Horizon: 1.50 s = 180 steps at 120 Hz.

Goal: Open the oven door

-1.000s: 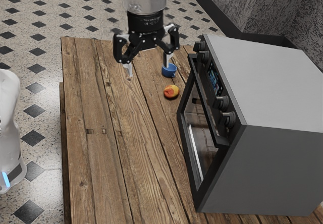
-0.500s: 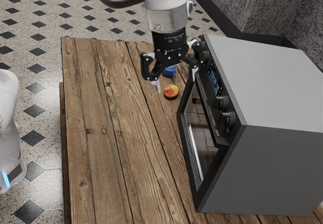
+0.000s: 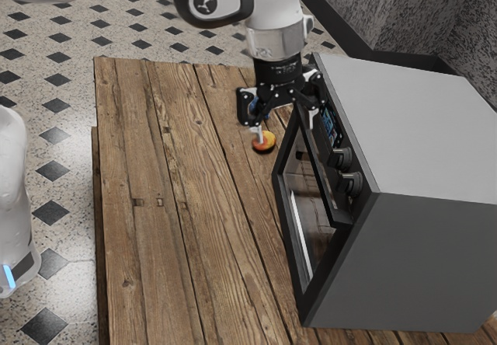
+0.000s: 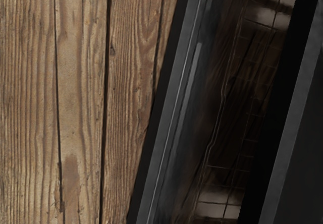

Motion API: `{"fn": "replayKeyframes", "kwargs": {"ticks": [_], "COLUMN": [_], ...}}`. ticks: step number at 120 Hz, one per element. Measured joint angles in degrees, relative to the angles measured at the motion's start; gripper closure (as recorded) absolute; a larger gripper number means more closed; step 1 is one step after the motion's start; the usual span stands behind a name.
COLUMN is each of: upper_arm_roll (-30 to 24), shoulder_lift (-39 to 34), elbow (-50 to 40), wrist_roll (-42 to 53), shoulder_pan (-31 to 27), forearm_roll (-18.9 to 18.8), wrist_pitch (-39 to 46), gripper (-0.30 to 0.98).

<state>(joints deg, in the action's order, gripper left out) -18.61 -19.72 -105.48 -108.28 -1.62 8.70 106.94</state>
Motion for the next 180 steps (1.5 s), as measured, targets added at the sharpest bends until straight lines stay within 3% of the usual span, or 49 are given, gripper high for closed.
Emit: {"fn": "replayKeyframes", "kwargs": {"ticks": [64, 137, 180], "upper_arm_roll": [0.16, 0.17, -1.73], "shoulder_lift": [2.26, 3.82, -7.7], "elbow": [-0.6, -3.81, -16.39], "wrist_roll": [7.35, 10.9, 11.82], "shoulder_pan": [-1.64, -3.31, -5.48], "forearm_roll": [1.01, 4.84, 8.63], "wrist_pitch": [3.6, 4.08, 6.99], "gripper": [0.0, 0.0, 0.0]}}
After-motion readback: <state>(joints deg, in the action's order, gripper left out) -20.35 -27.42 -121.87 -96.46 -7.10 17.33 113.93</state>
